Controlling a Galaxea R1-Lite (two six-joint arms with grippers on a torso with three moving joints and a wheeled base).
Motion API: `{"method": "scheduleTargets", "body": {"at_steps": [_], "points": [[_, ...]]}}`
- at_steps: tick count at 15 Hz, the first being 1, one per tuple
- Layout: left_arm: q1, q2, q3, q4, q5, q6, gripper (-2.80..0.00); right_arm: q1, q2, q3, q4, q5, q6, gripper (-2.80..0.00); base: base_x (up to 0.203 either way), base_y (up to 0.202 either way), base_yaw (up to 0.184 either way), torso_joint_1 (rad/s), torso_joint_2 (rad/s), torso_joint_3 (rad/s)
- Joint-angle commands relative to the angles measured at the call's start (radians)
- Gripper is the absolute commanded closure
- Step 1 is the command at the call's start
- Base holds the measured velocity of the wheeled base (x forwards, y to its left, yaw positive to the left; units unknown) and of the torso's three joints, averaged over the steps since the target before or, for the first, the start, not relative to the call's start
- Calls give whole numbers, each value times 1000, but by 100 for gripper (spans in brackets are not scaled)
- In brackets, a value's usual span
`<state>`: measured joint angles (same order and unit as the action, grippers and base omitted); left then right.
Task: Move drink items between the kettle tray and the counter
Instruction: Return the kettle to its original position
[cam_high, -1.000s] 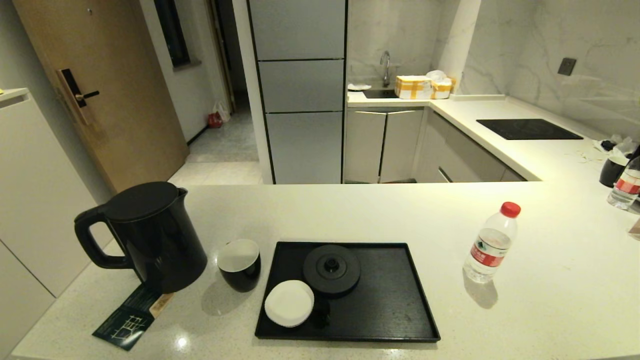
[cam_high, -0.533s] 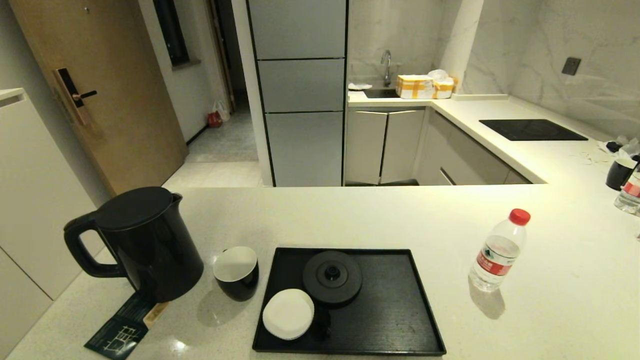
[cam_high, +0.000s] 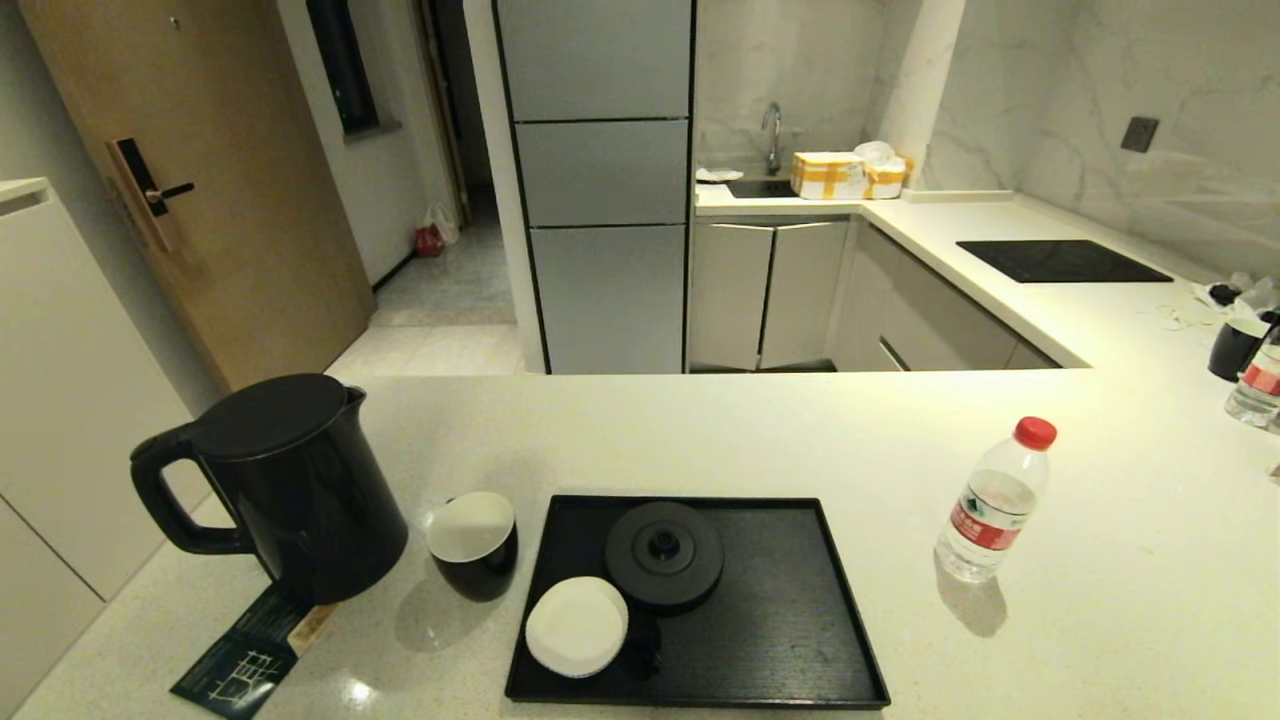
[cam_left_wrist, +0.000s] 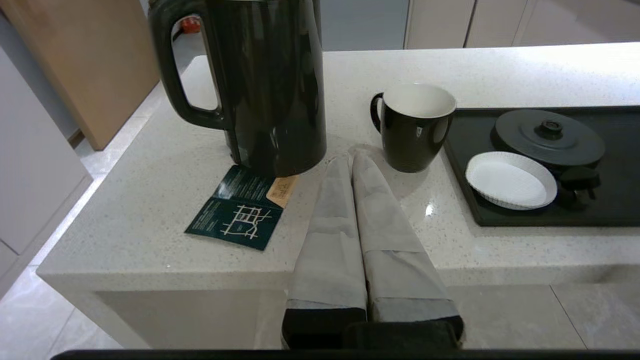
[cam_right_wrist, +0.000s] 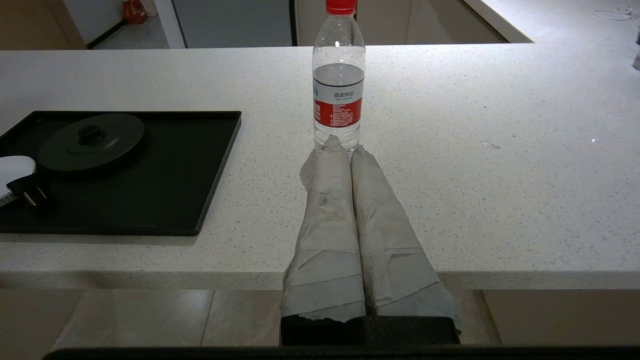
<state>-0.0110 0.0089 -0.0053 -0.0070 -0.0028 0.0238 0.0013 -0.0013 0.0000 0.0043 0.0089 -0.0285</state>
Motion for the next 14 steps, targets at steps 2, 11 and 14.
{"method": "scheduleTargets", "body": {"at_steps": [2,11,14], "points": [[0,-10,5,-1,0,-1,0,0,1,0,0,0,-1,0,0,0,0,0,0,0],[0,-9,5,0,-1,0,0,2,1,0,0,0,-1,0,0,0,0,0,0,0],[0,-9,4,2,-1,9,0,0,1,0,0,0,-1,0,0,0,0,0,0,0]]}}
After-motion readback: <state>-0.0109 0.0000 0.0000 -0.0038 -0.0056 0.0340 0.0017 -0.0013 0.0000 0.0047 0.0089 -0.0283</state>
